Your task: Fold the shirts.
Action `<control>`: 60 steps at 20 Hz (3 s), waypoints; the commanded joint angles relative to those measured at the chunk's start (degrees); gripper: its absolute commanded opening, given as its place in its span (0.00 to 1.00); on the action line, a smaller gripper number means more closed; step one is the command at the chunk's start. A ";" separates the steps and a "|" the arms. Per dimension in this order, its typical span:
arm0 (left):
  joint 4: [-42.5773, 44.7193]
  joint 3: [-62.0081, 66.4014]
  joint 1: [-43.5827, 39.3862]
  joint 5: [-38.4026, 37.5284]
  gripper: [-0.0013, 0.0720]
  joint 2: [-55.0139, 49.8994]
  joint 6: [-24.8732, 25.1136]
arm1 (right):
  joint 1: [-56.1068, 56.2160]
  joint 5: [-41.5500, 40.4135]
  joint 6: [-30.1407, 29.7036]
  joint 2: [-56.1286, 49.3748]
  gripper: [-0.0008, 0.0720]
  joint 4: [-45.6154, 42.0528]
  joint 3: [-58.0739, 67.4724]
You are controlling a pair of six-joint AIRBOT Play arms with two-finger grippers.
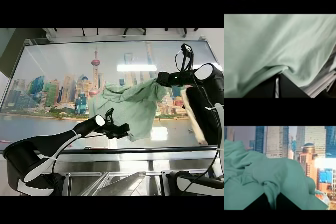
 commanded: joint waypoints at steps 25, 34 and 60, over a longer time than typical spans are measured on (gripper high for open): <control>29.55 44.92 48.35 -55.91 0.04 47.65 8.20 | -0.63 23.76 2.29 44.52 0.06 -10.03 5.53; 42.38 59.28 34.86 -62.29 0.04 38.58 4.07 | -0.87 27.43 4.28 38.66 0.06 -16.33 27.32; 47.52 53.40 44.92 -41.86 0.98 -7.74 10.91 | -6.25 -13.25 -20.92 -1.03 0.98 27.02 -7.76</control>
